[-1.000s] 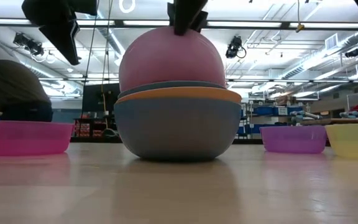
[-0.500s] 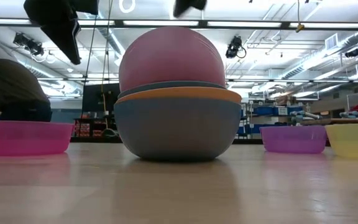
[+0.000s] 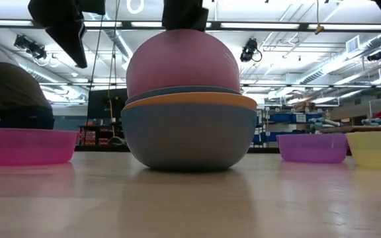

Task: Nest bowls inside each other
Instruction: Stack the pink bowl on top of the blue bowl, then stack the red bowl on top of the pink bowl

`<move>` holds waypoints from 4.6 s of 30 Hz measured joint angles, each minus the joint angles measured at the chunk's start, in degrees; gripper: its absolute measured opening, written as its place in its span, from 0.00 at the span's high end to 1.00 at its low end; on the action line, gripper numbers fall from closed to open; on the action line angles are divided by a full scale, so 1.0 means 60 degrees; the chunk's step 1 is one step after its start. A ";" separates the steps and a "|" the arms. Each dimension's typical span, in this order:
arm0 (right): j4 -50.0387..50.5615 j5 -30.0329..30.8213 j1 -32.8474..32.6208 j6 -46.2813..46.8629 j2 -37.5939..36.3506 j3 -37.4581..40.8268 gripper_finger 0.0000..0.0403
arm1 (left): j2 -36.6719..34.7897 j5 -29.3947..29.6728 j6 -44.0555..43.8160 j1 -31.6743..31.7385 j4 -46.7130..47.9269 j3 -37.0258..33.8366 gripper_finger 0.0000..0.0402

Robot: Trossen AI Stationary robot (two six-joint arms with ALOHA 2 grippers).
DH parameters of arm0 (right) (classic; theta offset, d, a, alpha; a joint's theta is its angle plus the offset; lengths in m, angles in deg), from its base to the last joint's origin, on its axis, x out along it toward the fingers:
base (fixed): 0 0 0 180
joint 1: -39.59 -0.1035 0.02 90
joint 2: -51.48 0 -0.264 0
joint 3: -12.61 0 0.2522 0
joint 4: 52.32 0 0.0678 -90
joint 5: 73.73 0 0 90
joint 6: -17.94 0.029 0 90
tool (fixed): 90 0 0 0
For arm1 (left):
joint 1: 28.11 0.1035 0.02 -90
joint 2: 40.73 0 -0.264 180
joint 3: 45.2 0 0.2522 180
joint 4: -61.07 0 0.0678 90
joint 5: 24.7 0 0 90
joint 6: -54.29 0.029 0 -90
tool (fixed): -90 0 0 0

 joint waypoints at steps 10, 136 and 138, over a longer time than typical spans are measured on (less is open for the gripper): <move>-0.0414 0.1612 0.0031 -0.0047 -0.1134 -0.0018 0.78 | 0.0000 0.0193 0.0004 0.0000 -0.0045 0.0000 0.71; 0.3586 0.8851 -0.2869 0.8165 -0.1408 0.0608 0.76 | 0.1237 -0.0773 0.3515 -0.2728 -0.5446 -0.1281 0.99; 0.3585 0.8918 -0.2801 0.8160 -0.1411 0.0608 0.76 | 0.1254 -0.0808 0.4410 -0.2330 -0.6015 -0.0784 0.99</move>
